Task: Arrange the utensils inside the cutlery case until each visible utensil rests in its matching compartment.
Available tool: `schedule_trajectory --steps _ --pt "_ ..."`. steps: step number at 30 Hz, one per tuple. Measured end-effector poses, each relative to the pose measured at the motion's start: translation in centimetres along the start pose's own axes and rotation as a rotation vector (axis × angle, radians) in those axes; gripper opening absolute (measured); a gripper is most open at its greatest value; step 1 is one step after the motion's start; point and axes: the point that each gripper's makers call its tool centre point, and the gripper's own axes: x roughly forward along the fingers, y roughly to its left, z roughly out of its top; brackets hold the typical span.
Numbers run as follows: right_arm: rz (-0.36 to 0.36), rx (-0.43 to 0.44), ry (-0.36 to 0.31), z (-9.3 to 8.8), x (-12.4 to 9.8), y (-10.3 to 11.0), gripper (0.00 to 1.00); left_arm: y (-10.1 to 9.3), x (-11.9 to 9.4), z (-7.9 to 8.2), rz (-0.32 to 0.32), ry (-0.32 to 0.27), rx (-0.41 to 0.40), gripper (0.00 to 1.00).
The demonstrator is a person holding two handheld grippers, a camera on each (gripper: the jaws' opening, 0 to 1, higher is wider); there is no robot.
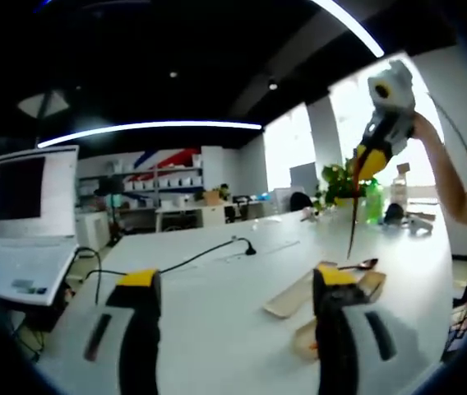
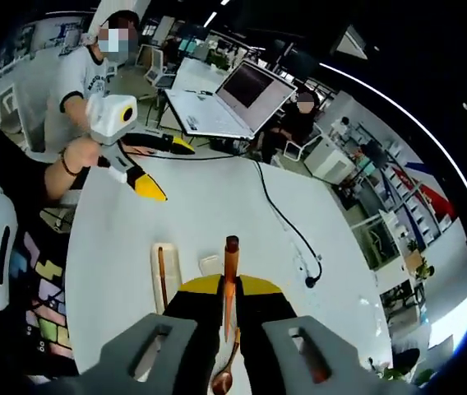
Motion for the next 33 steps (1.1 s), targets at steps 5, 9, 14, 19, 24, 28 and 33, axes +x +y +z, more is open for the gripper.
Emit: schedule_trajectory --steps 5,9,14,19,24,28,33 --pt "0.08 0.014 0.056 -0.2 -0.2 1.5 0.04 0.2 -0.1 0.0 0.008 0.002 -0.001 0.79" --pt "0.158 -0.018 0.117 -0.3 0.7 2.7 0.04 0.2 -0.3 0.3 0.01 -0.008 0.0 0.79" --pt "0.245 -0.013 0.154 -0.7 2.3 4.6 0.04 0.5 -0.3 0.0 0.018 0.0 -0.007 0.79" --pt "0.329 -0.018 0.201 -1.7 3.7 6.1 0.04 0.4 -0.4 0.3 0.016 -0.01 -0.006 0.79" --pt "0.292 -0.053 0.282 -3.3 5.0 5.8 0.04 0.5 -0.5 0.2 0.021 -0.007 -0.007 0.79" --pt "0.319 -0.025 0.278 -3.2 6.0 6.1 0.04 0.5 -0.5 0.1 0.02 -0.005 -0.007 0.79" --pt "0.338 -0.051 0.267 -2.9 7.8 7.3 0.04 0.4 -0.6 0.2 0.019 -0.008 -0.008 0.79"
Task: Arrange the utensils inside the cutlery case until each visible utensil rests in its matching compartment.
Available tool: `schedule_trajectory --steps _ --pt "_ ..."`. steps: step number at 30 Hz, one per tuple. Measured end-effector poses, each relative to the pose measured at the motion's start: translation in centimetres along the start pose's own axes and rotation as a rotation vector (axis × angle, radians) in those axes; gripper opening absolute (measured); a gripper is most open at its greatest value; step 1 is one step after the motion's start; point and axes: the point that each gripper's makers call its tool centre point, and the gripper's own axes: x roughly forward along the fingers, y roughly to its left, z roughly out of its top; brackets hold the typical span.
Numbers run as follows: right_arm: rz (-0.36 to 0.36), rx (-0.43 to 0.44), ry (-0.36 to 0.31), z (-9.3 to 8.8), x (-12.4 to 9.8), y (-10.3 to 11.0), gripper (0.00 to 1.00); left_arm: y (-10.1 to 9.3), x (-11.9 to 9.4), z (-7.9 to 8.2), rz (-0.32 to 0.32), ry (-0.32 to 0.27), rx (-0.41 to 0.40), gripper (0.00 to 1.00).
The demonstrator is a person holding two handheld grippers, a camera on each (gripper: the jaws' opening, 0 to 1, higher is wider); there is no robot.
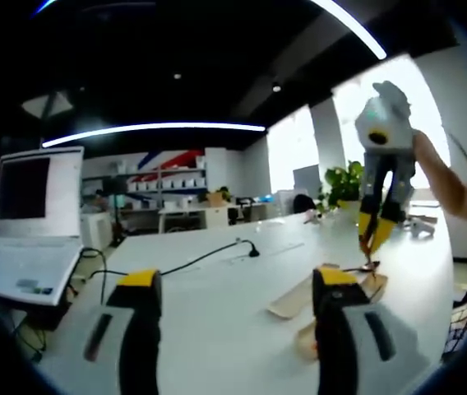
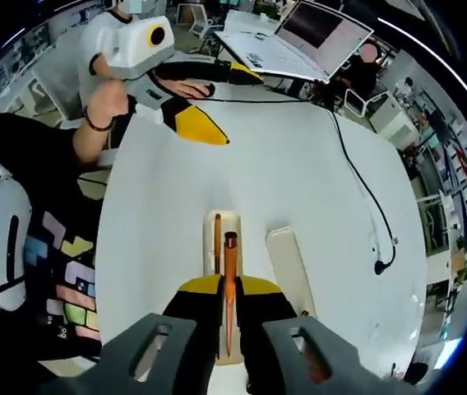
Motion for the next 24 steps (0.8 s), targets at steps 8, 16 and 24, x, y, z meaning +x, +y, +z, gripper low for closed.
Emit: schedule_trajectory --steps 8,16,24 --pt "0.032 -0.004 -0.004 0.2 2.7 0.6 0.04 0.0 -0.4 0.5 -0.002 -0.008 0.01 0.78" --pt "0.061 0.003 -0.007 0.8 5.6 0.2 0.04 0.5 -0.4 0.7 0.018 -0.012 0.008 0.78" --pt "0.068 0.002 0.037 0.5 8.8 0.8 0.04 0.1 -0.1 0.4 0.005 -0.001 0.011 0.78"
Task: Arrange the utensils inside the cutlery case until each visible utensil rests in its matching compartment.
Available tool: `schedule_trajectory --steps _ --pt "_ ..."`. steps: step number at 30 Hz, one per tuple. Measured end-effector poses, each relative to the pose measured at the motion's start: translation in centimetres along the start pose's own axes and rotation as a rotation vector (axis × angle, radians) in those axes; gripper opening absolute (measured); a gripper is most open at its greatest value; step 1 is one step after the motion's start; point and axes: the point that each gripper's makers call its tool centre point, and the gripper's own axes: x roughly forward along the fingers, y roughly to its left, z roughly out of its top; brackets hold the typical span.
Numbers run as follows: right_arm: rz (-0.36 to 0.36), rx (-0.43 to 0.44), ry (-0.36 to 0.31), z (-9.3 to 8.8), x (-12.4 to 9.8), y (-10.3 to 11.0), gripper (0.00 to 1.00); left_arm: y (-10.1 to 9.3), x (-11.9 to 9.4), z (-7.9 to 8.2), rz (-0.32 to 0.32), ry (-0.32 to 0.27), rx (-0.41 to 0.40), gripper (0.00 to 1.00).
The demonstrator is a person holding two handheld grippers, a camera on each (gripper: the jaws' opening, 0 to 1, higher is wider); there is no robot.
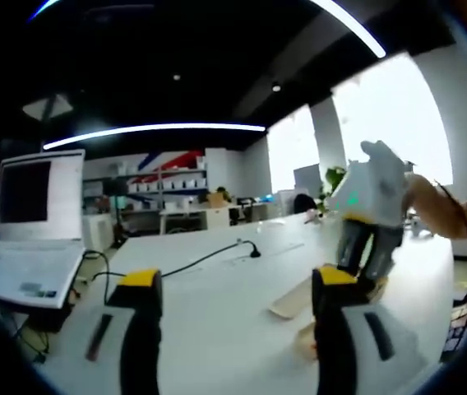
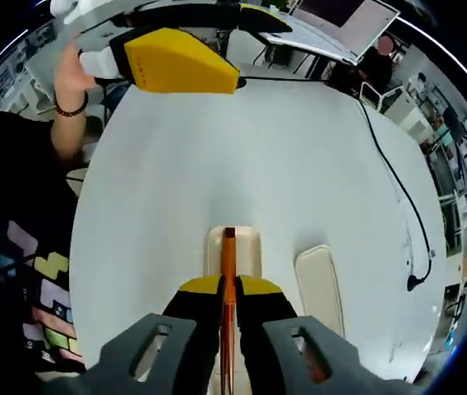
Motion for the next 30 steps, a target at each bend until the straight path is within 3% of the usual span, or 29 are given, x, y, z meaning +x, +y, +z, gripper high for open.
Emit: schedule_trajectory --steps 12,30 --pt "0.002 0.003 0.034 -0.7 2.2 -0.4 0.04 -0.3 0.3 0.1 -0.011 0.0 -0.001 0.78" --pt "0.018 0.027 0.045 -1.2 2.8 -1.0 0.04 -0.2 0.4 0.1 -0.012 0.001 -0.001 0.78"
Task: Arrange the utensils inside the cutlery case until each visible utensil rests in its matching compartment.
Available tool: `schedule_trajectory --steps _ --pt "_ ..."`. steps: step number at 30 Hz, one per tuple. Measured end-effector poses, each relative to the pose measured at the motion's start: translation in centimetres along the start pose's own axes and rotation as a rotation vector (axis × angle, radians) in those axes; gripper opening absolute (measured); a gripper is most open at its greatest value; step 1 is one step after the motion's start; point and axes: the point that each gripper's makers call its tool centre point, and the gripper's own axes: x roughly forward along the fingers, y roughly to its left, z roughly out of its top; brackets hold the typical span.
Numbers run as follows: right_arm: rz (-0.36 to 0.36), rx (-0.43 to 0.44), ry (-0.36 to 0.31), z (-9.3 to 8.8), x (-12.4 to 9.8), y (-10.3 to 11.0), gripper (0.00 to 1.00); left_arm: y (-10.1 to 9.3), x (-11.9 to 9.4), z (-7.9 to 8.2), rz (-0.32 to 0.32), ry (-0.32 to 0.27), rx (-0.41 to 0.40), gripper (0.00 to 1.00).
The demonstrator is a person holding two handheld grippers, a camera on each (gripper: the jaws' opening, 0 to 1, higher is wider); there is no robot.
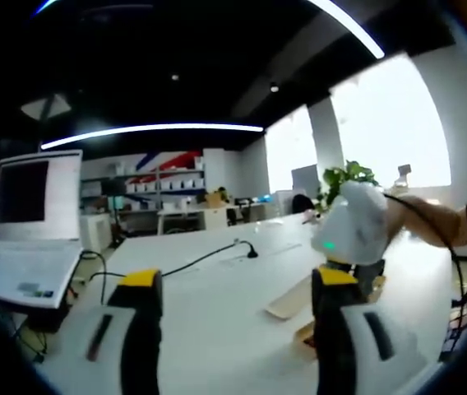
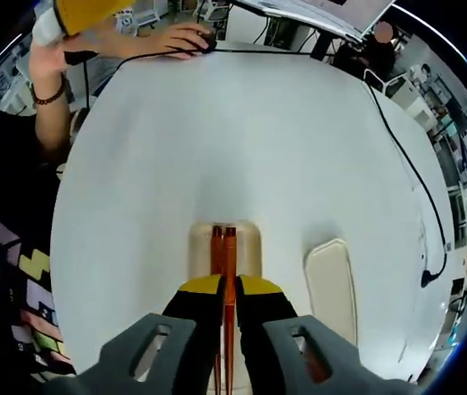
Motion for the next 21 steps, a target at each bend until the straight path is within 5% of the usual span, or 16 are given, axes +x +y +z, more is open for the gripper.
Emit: schedule_trajectory --steps 21 --pt "-0.048 0.009 -0.043 0.4 -1.6 -0.8 0.06 0.0 0.0 -0.2 -0.002 0.007 0.002 0.78"
